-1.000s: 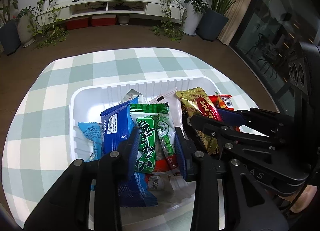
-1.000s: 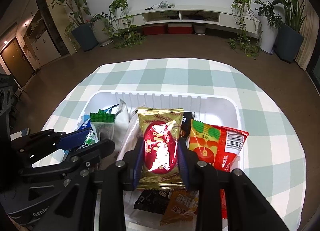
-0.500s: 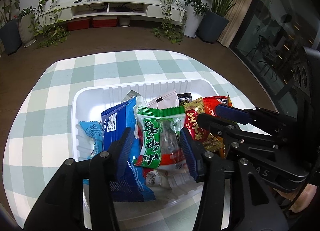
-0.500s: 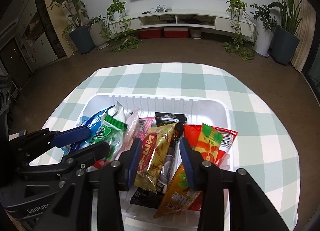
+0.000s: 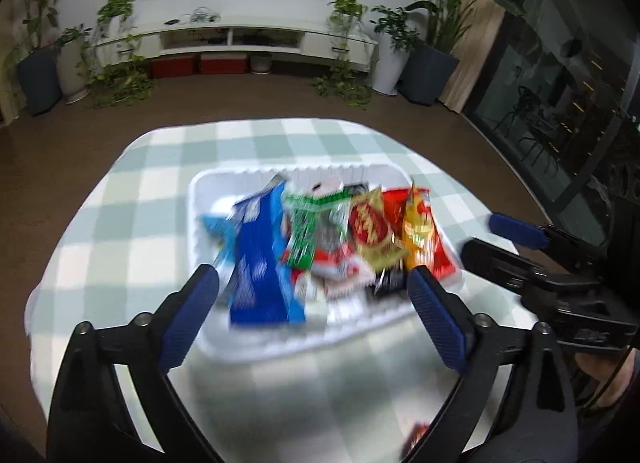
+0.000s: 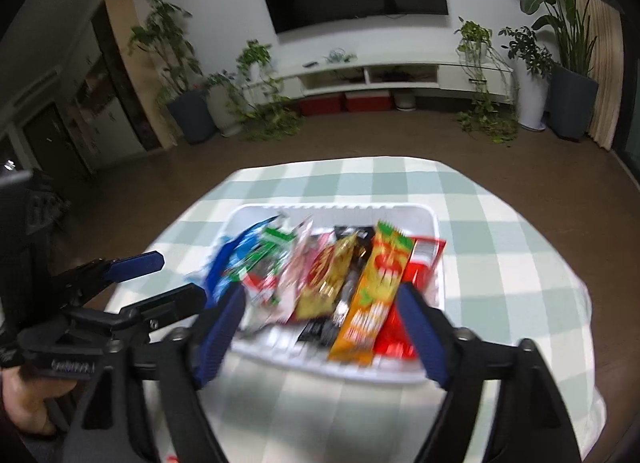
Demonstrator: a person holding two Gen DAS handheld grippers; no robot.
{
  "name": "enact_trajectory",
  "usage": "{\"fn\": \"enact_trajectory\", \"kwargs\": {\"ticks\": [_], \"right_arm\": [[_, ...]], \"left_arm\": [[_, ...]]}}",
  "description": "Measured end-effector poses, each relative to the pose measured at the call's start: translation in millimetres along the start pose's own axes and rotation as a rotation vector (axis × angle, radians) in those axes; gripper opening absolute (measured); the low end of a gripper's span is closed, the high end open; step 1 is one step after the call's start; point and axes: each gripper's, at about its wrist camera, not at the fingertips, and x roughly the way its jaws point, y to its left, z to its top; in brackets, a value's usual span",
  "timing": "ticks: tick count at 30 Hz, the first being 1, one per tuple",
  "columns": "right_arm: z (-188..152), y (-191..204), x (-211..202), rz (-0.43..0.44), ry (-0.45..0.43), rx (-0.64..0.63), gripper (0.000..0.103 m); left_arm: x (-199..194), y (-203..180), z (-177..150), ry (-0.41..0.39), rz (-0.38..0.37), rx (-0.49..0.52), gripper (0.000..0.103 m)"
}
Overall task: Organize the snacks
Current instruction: 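Move the left gripper to the white-red fruit-print packet and grasp it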
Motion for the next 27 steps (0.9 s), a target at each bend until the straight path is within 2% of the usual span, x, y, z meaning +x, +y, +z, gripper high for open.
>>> {"fn": "enact_trajectory", "kwargs": {"ticks": [4, 8, 13, 17, 22, 25, 27], "right_arm": [[-35.7, 7.1, -28.3, 0.01, -0.019, -0.043, 0.087], [-73.9, 11.8, -46.3, 0.024, 0.0, -0.056, 0.087], [-118.5, 22.7, -60.7, 0.013, 0.029, -0.077, 0.087], [-147.5, 27.1, -66.8, -0.006, 0.044, -0.074, 0.087], [-170.5, 21.2, -70.8, -0.007, 0.045, -0.016, 0.087], [-177.7, 17.9, -71.1, -0.014, 0.051, 0.005, 0.087], [-180.4, 17.7, -72.5, -0.02, 0.047, 0.008, 0.087]], "left_arm": [[-27.4, 0.6, -43.6, 0.01, 0.02, -0.038, 0.101], [-46.7, 1.5, -91.2, 0.034, 0.037, -0.078, 0.102], [-57.6, -4.8, -148.6, 0.107, 0.069, -0.166, 0.102], [-54.6, -19.8, -179.3, 0.135, 0.149, -0.151, 0.102], [-49.3, -36.8, -193.9, 0.162, 0.182, -0.116, 0.1], [-43.3, -42.6, -192.2, 0.171, 0.188, -0.104, 0.092], [-36.2, -46.5, -193.8, 0.194, 0.176, -0.098, 0.078]]}}
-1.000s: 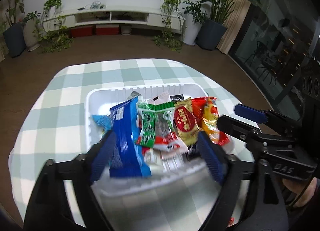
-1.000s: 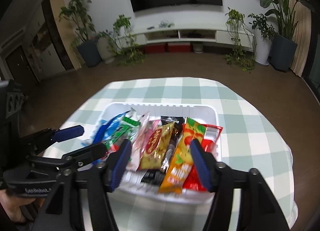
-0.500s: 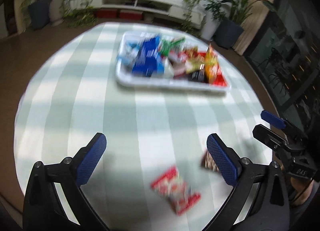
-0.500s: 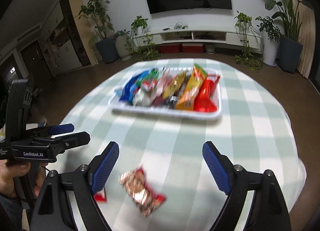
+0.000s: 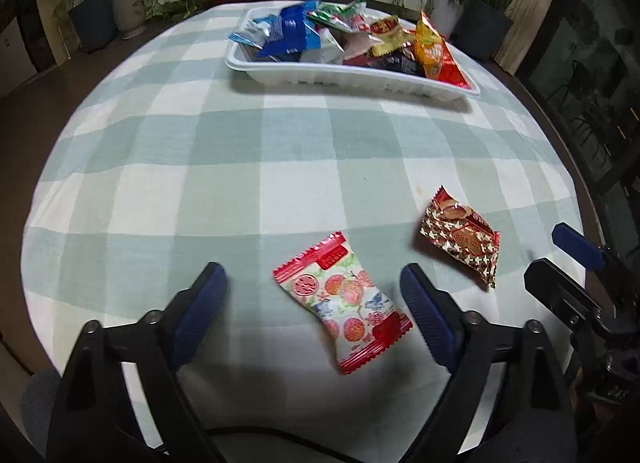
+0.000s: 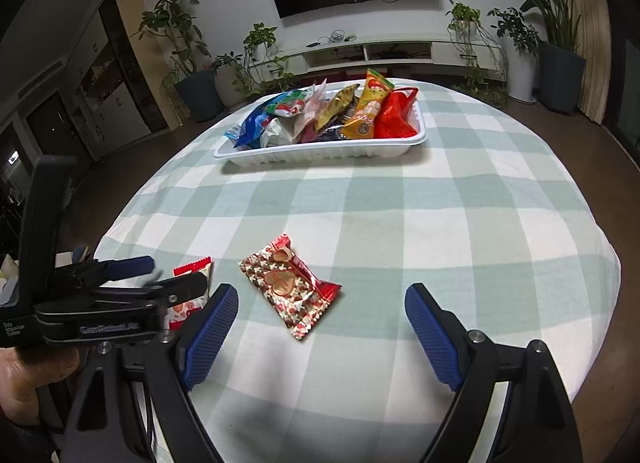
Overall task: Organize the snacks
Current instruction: 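Move the left gripper to the white-red fruit-print packet and grasp it, then grasp the brown-red patterned packet with the right gripper and lift it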
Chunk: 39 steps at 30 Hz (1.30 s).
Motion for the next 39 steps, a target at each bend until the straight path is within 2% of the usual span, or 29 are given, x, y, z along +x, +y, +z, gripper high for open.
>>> {"fn": "enact_trajectory", "kwargs": {"ticks": [2, 5, 9, 10, 13, 16, 18, 19, 22, 25, 29, 39], "right_arm": [[-0.9, 1.9, -1.4, 0.001, -0.006, -0.008, 0.087], [-2.6, 5.2, -3.2, -0.006, -0.013, -0.024, 0.087], [-3.4, 8.7, -2.8, -0.011, -0.014, -0.04, 0.087], [-3.3, 9.1, -2.4, -0.012, -0.012, -0.042, 0.087], [-4.6, 10.1, -1.7, -0.015, -0.009, -0.046, 0.087], [-6.0, 11.7, -0.9, -0.018, -0.003, -0.053, 0.087], [-6.8, 13.2, -0.9, -0.023, 0.0, -0.06, 0.087], [-6.9, 13.7, -1.2, -0.024, 0.0, -0.062, 0.087], [-7.5, 15.5, -0.7, -0.028, 0.002, -0.07, 0.087], [-8.2, 17.2, 2.0, -0.031, 0.016, -0.079, 0.087], [-8.4, 19.5, 5.3, -0.035, 0.036, -0.096, 0.087], [-6.3, 30.9, 17.6, -0.026, 0.106, -0.195, 0.087]], "left_arm": [[7.2, -3.7, -1.1, 0.019, 0.005, 0.016, 0.072], [9.4, -5.6, -0.2, 0.007, 0.017, 0.037, 0.069], [7.2, 1.4, 3.1, 0.004, 0.007, 0.052, 0.046], [6.6, 3.8, 3.2, 0.003, 0.006, 0.058, 0.043], [5.1, 6.8, 1.7, 0.001, -0.002, 0.073, 0.042], [3.9, 3.0, -1.3, 0.012, 0.023, 0.099, 0.044], [1.7, -0.4, -3.4, 0.017, 0.033, 0.115, 0.058], [-0.5, -1.8, -5.0, 0.011, 0.039, 0.122, 0.062], [-1.7, -3.0, -8.0, 0.016, 0.046, 0.142, 0.064], [2.7, -1.4, -13.1, 0.019, 0.041, 0.165, 0.062], [0.8, -2.7, -12.0, 0.015, 0.018, 0.19, 0.037], [-5.9, 9.0, -11.7, 0.015, -0.037, 0.181, 0.032]]}}
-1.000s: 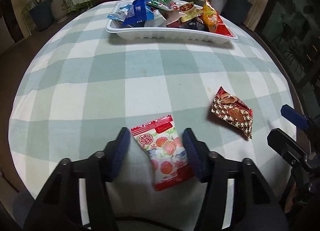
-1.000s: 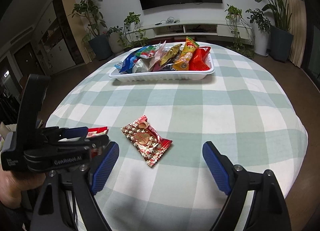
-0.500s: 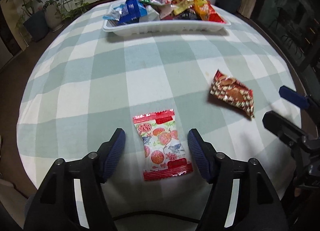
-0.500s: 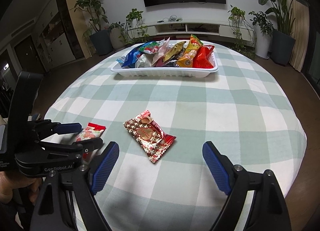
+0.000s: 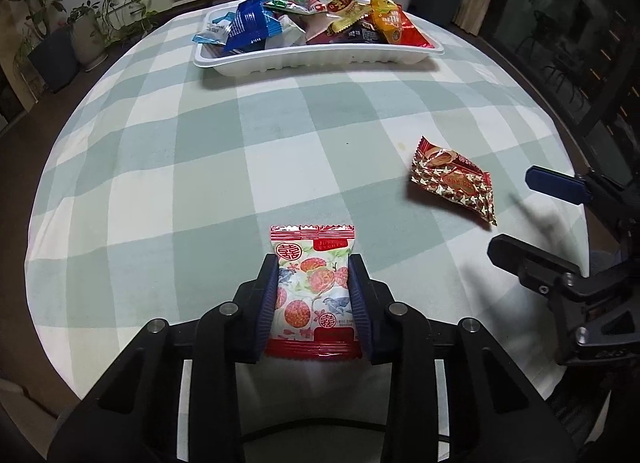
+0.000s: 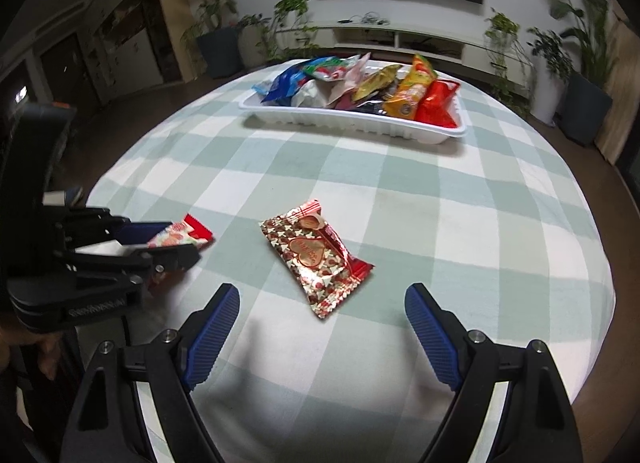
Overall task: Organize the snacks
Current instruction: 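Grasp the brown-red patterned packet with the right gripper and lift it, then lower the fruit-print packet into the tray while the right gripper lowers the brown-red packet there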
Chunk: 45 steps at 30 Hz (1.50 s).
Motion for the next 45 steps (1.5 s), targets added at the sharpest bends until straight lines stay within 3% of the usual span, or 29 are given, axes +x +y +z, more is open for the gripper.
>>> {"fn": "enact_trajectory", "kwargs": {"ticks": [6, 12, 17, 19, 22, 24, 32, 39, 45], "right_arm": [[16.8, 4.2, 18.4, 0.01, 0.058, -0.088, 0.083], [29.4, 7.1, 47.3, 0.019, 0.192, -0.176, 0.075], [35.3, 2.9, 54.5, 0.061, 0.229, -0.186, 0.072], [38.2, 1.3, 54.7, 0.053, 0.243, -0.183, 0.063], [41.2, -1.3, 53.6, 0.052, 0.257, -0.171, 0.04], [41.1, 0.6, 51.8, 0.046, 0.261, -0.172, 0.036], [34.7, 11.2, 42.3, 0.034, 0.223, -0.167, 0.029], [36.5, -4.6, 23.7, 0.102, 0.143, -0.015, 0.028], [48.8, -42.5, 7.9, 0.133, 0.074, 0.156, 0.028]], "left_arm": [[-15.2, 9.8, 1.9, -0.051, -0.008, -0.017, 0.032], [-18.8, 13.6, 1.2, -0.071, -0.017, -0.018, 0.032], [-18.9, 16.7, 0.8, -0.082, -0.022, -0.022, 0.032], [-19.5, 17.6, 0.6, -0.087, -0.026, -0.024, 0.032], [-19.5, 18.1, 0.6, -0.088, -0.029, -0.026, 0.032], [-19.7, 18.6, 0.6, -0.089, -0.029, -0.029, 0.032], [-20.5, 20.6, 0.2, -0.094, -0.028, -0.037, 0.032], [-21.3, 22.0, 3.9, -0.099, -0.038, -0.04, 0.032], [-25.6, 30.1, 26.1, -0.127, -0.062, -0.054, 0.032]]}}
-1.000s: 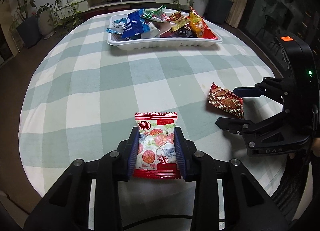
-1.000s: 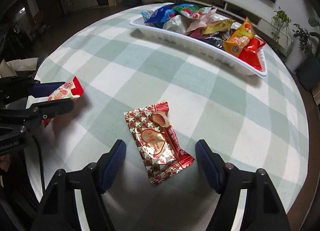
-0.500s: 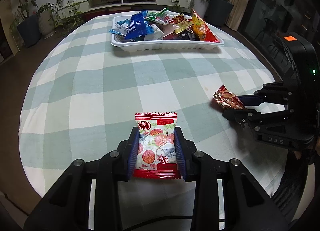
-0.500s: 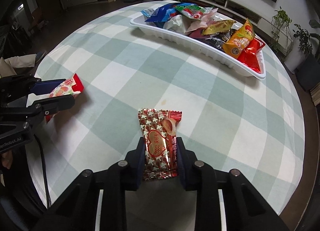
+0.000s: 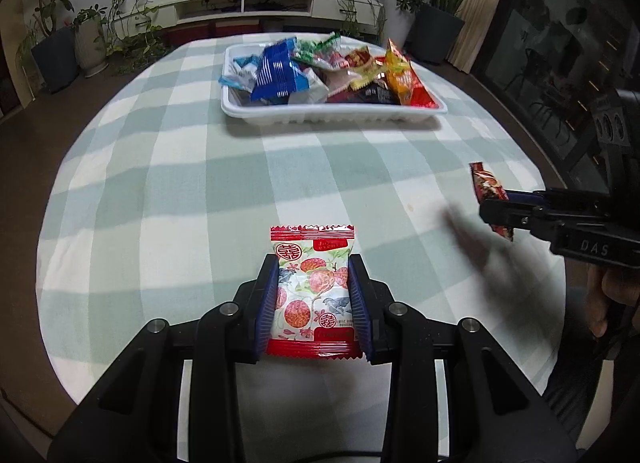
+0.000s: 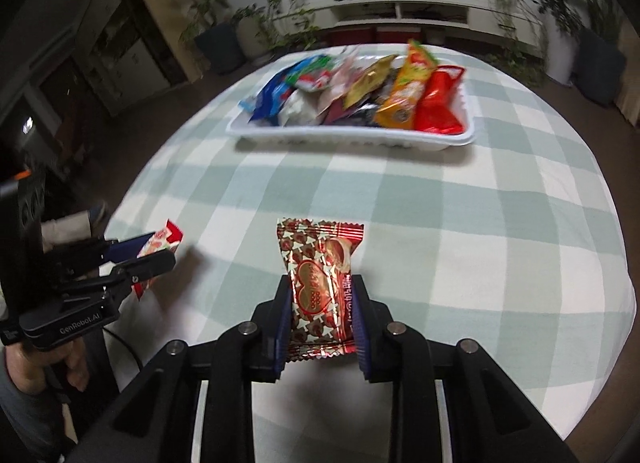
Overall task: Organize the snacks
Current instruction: 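Lower the fruit-print packet into the tray while the right gripper lowers the brown-red packet there, then open both grippers and lift them away from the tray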
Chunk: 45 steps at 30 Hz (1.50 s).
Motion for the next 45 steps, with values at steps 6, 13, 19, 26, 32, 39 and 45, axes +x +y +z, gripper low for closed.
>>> {"fn": "enact_trajectory", "kwargs": {"ticks": [6, 13, 19, 26, 32, 39, 45], "right_arm": [[30.1, -29.8, -16.4, 0.0, -0.068, 0.106, 0.028], [92.3, -41.7, -31.1, 0.012, -0.141, 0.134, 0.028], [157.1, -31.7, -14.1, 0.005, -0.138, 0.101, 0.029], [201.9, -25.7, 37.9, -0.025, -0.068, 0.1, 0.029], [207.8, -24.4, 79.4, -0.066, -0.015, 0.095, 0.029], [212.2, -29.8, 100.7, -0.115, 0.008, 0.098, 0.03], [215.2, -27.1, 112.7, -0.145, 0.02, 0.076, 0.036]], "left_arm": [[-3.6, 11.2, 49.3, -0.061, -0.013, -0.006, 0.032], [-1.6, 30.4, 127.6, -0.129, 0.006, -0.005, 0.032], [21.6, 46.6, 190.3, -0.145, -0.001, -0.015, 0.032], [73.8, 65.9, 228.1, -0.106, -0.053, -0.072, 0.032], [107.4, 62.5, 240.4, -0.083, -0.085, -0.058, 0.032], [136.6, 77.0, 239.7, -0.065, -0.118, -0.104, 0.033], [146.0, 85.2, 235.8, -0.057, -0.128, -0.11, 0.05]]}}
